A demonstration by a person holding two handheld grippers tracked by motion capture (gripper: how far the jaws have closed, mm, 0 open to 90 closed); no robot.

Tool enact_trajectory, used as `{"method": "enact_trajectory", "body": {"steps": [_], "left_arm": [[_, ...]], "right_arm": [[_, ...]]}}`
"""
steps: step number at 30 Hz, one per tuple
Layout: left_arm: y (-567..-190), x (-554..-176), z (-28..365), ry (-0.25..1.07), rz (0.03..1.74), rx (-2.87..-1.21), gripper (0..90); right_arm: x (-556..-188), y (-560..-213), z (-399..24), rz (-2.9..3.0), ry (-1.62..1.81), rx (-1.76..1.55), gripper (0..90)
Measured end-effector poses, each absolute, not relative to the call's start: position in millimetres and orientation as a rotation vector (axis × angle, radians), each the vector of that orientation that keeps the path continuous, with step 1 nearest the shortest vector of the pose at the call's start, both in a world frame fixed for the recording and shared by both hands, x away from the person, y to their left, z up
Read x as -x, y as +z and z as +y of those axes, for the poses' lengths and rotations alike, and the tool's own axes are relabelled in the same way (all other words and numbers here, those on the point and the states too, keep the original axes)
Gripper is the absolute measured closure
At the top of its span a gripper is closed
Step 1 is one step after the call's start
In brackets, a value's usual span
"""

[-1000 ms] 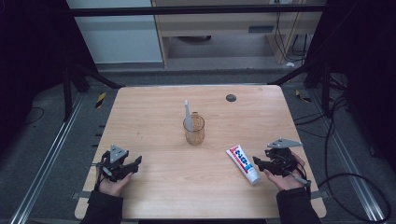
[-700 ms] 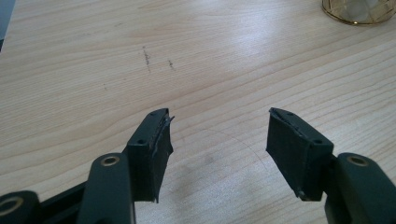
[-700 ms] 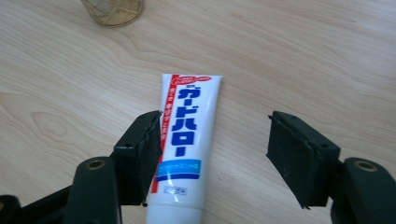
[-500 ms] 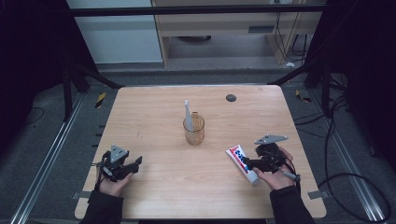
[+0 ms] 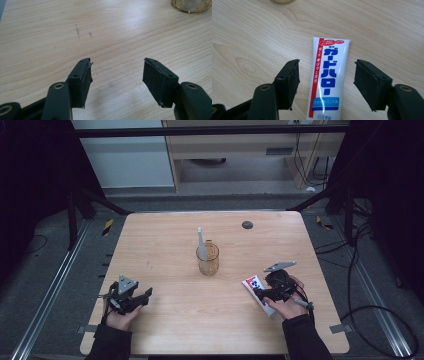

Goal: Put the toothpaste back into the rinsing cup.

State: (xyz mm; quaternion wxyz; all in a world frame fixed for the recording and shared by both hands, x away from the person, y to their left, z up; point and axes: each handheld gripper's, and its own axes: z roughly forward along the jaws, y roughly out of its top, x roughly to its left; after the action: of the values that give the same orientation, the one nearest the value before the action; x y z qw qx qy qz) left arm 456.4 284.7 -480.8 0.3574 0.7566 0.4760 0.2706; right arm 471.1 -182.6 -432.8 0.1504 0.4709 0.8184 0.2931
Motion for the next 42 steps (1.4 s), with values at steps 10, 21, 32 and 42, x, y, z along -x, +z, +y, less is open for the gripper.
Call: {"method": "enact_trajectory", "body": {"steps": [10, 21, 32, 42], "left_arm": [[-481, -457, 284, 0.689, 1.228, -1.958, 38.9], [-482, -457, 285, 0.687, 1.232, -1.960, 38.9], [-482, -458, 284, 0.682, 1.232, -1.964, 38.9], [-483, -458, 284, 0.680, 1.231, -1.966, 38.9]], "right_arm": [[-479, -443, -180, 2.388, 0.784, -1.390, 38.1], [-488, -451, -178, 2.422, 0.737, -1.411, 41.0], [-491, -459, -175, 2.463, 0.698, -1.421, 38.4], [-493, -465, -175, 2.494, 0.654, -1.440, 40.3]]}}
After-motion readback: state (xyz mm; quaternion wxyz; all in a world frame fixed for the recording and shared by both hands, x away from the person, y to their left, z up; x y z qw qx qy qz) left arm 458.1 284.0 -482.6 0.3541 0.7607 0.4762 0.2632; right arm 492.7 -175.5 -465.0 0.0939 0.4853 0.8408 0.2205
